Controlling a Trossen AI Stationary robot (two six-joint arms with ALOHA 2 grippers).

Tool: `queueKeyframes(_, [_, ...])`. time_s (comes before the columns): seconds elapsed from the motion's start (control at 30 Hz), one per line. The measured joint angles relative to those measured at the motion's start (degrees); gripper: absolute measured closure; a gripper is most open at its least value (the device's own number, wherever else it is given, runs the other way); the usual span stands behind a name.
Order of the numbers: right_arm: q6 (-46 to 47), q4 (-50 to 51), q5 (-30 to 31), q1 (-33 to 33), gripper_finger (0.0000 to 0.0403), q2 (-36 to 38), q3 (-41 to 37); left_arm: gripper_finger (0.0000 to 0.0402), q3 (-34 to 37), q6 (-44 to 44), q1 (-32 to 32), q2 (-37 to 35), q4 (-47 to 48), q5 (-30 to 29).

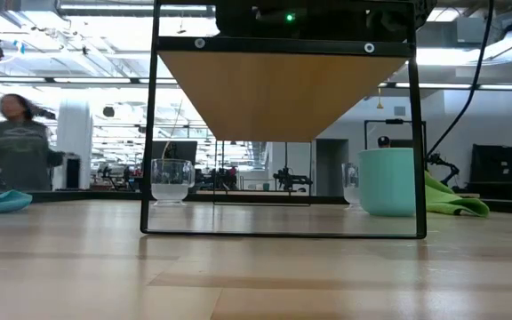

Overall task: Stack small to large cups/mugs on shelf
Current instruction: Put the gray cup on the shelf

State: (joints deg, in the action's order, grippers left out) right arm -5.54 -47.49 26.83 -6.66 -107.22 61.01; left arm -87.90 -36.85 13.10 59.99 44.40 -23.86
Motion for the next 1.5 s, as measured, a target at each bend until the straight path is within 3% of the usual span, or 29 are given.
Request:
queueKeyframes(0.73, [2.38,2.29,-0.02,0.11,0.0377,0.04,-0.01,0.0251,0.0,-0.47,0.02,0.0,-0.08,0.03])
queueKeyframes(1.23, [2.96,2.67,-0.05,0.42,0.0336,0.04,0.0,0.0251,0.0,-0.43,0.0,0.0,-0.08,0.07])
queueKeyframes(1.5, [6.14,3.7,-0.05,1.07,0.0273,0.04,0.0,0.0251,0.0,-0.43,0.01,0.0,-0.08,0.07])
